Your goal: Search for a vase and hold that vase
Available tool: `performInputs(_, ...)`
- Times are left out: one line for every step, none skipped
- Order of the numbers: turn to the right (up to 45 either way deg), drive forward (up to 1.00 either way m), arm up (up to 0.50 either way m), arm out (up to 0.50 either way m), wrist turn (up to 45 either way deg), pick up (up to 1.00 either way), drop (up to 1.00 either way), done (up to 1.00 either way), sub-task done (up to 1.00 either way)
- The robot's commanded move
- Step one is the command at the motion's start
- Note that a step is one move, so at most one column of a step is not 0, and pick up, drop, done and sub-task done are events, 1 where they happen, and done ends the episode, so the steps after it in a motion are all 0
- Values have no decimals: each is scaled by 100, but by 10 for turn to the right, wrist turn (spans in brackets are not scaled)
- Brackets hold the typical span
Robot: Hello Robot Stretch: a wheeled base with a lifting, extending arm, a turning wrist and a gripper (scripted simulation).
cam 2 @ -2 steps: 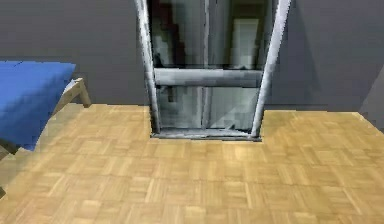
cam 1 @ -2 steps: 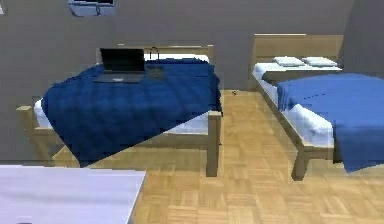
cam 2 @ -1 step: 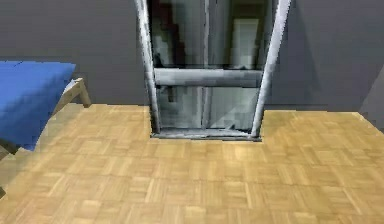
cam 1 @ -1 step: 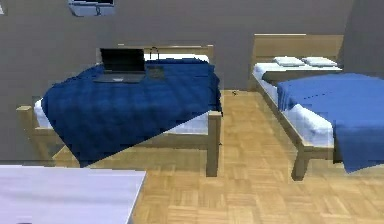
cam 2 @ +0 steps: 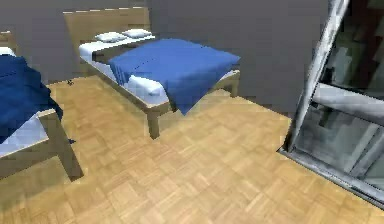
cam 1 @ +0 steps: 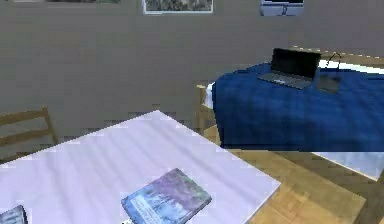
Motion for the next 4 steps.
performInputs(-450,0,0,0,0,0,0,0,0)
performInputs(-450,0,0,0,0,0,0,0,0)
performInputs(-330,0,0,0,0,0,0,0,0)
performInputs(0,5,0,0,0,0,0,0,0)
